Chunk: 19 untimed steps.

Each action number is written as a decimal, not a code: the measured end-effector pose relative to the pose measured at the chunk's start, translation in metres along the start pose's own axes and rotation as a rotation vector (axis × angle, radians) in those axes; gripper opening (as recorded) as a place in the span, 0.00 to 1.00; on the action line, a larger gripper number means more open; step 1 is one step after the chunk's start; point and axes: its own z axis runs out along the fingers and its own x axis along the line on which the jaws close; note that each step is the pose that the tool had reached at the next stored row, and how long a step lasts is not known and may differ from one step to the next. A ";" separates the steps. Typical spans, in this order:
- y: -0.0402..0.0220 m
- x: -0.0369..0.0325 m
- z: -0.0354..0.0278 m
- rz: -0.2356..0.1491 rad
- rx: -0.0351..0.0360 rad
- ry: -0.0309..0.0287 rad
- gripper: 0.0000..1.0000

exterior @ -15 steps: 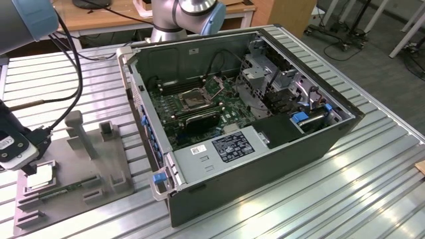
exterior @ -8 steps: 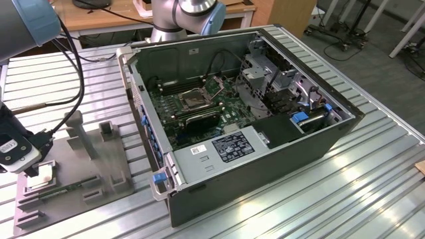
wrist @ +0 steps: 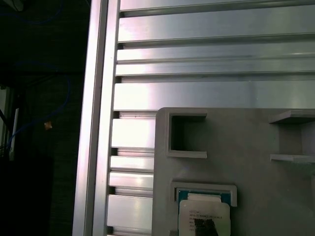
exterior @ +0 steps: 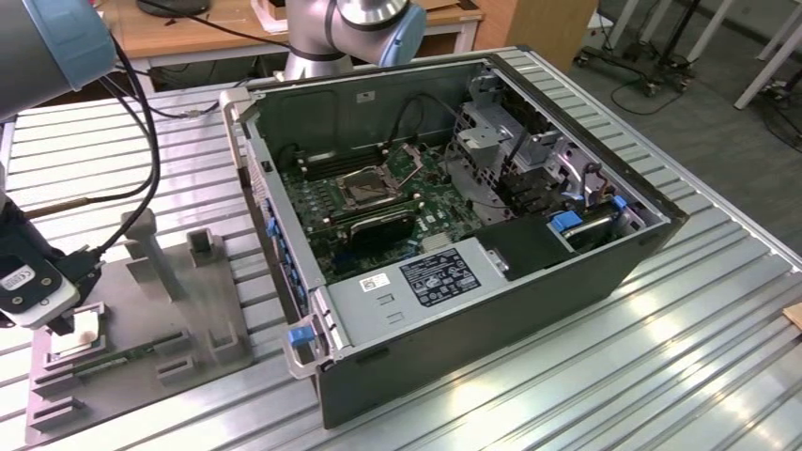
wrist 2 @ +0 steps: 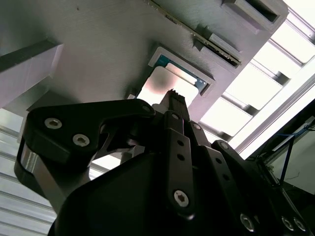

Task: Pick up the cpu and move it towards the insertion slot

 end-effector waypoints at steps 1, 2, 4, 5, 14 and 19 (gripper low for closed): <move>0.0000 0.0000 0.0000 0.000 0.0000 0.0000 0.10; 0.0000 0.0000 0.0000 0.000 0.0000 0.0001 0.10; 0.0000 0.0000 0.0003 0.000 0.0000 -0.0001 0.10; 0.0000 0.0000 0.0005 0.000 0.0000 -0.0001 0.10; 0.0000 0.0000 0.0009 0.000 0.0001 0.0000 0.11; -0.0001 0.0000 0.0012 0.000 0.0000 0.0000 0.29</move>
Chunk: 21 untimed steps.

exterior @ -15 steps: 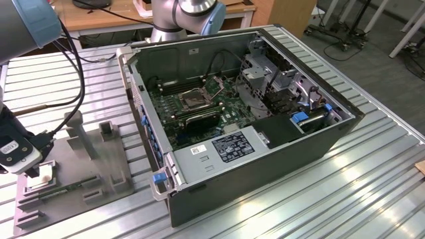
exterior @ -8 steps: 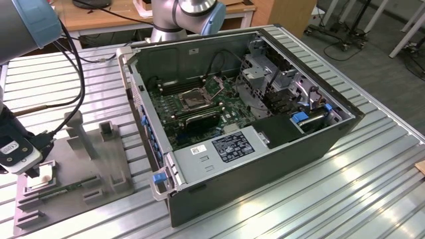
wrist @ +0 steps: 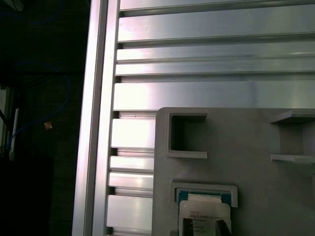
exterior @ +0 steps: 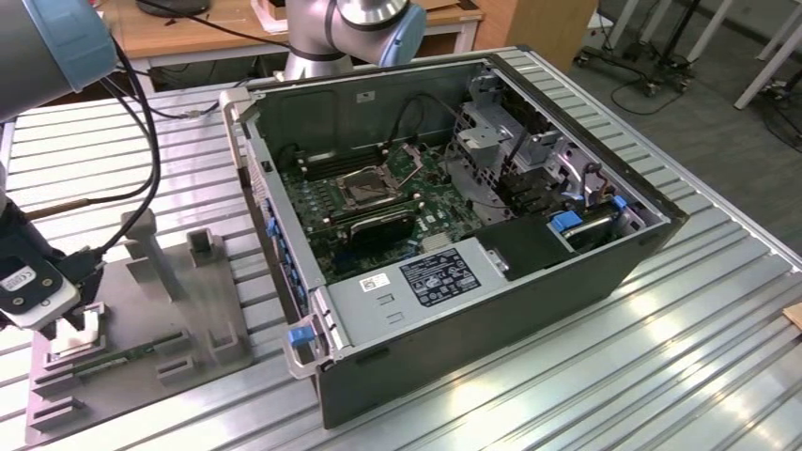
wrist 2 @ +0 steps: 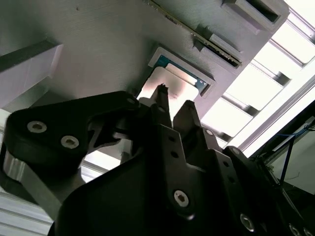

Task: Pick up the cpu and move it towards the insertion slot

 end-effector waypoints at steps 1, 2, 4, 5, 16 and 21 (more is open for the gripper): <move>0.0000 0.0000 0.0001 0.000 0.0000 -0.0001 0.29; 0.0000 0.0000 0.0001 0.000 0.0000 0.0000 0.35; 0.0000 0.0000 0.0002 0.000 0.0000 0.0000 0.47; 0.0000 0.0000 0.0002 0.000 0.0000 0.0000 0.47; -0.0002 0.0001 0.0069 0.000 -0.0001 -0.0002 0.59; 0.0013 0.0000 0.0076 0.000 -0.0002 -0.0004 0.59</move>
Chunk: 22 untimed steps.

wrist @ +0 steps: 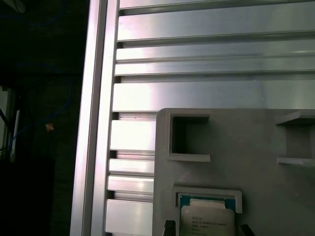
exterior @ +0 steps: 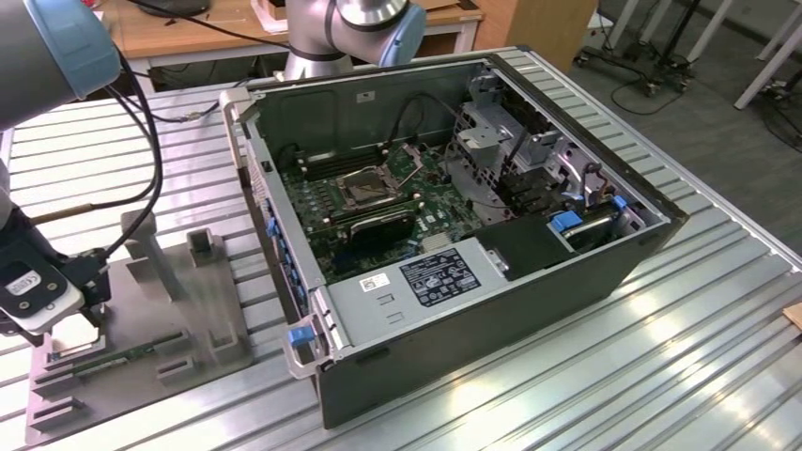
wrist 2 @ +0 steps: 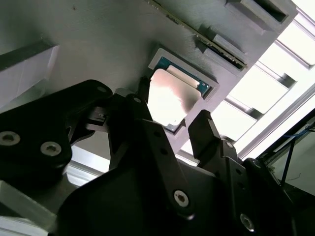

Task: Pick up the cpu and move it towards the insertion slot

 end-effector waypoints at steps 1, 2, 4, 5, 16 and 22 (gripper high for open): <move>0.0000 0.0000 0.0000 0.000 0.0000 0.0000 0.59; 0.0001 0.0000 0.0000 0.000 0.0000 0.0001 0.59; 0.0002 -0.0001 0.0001 0.000 -0.0001 -0.0001 0.59; 0.0003 0.0000 0.0001 0.000 0.0000 0.0001 0.59; 0.0005 0.0000 0.0066 0.000 0.0000 0.0001 0.66; 0.0004 0.0000 0.0090 0.000 -0.0001 -0.0001 0.66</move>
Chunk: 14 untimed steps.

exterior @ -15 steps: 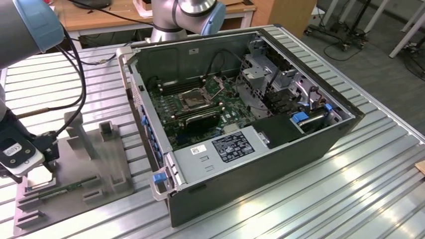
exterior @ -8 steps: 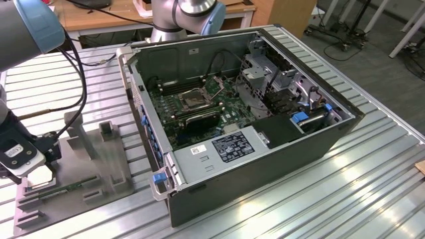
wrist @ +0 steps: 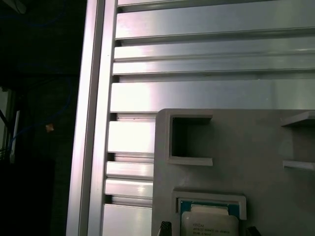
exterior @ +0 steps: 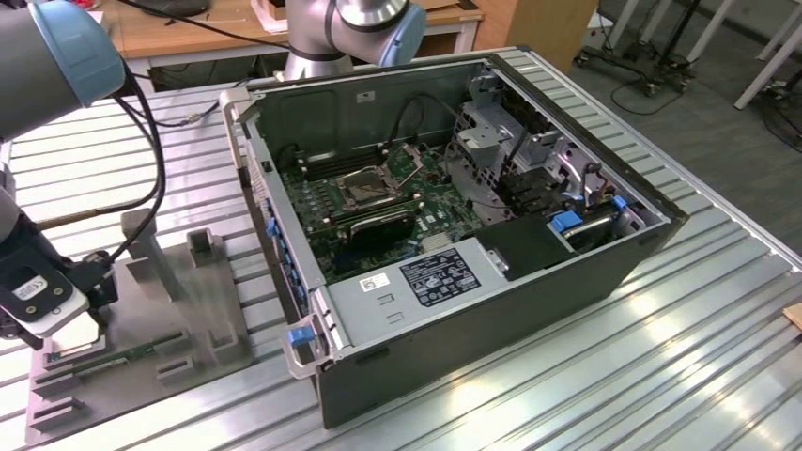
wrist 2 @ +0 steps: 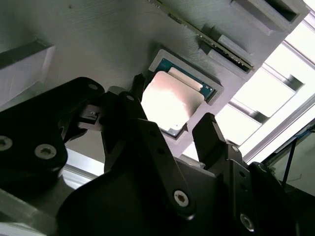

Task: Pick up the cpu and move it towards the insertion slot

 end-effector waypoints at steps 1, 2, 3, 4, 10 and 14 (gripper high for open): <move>0.0000 0.0000 0.0000 0.000 0.0000 0.0001 0.66; 0.0000 0.0000 0.0000 0.000 0.0001 0.0002 0.66; 0.0000 0.0000 0.0000 0.000 0.0002 0.0003 0.66; 0.0004 0.0000 0.0002 0.000 0.0001 0.0001 0.66; 0.0007 0.0000 0.0018 0.000 0.0000 0.0001 0.66; 0.0007 0.0000 0.0021 0.000 0.0002 0.0003 0.66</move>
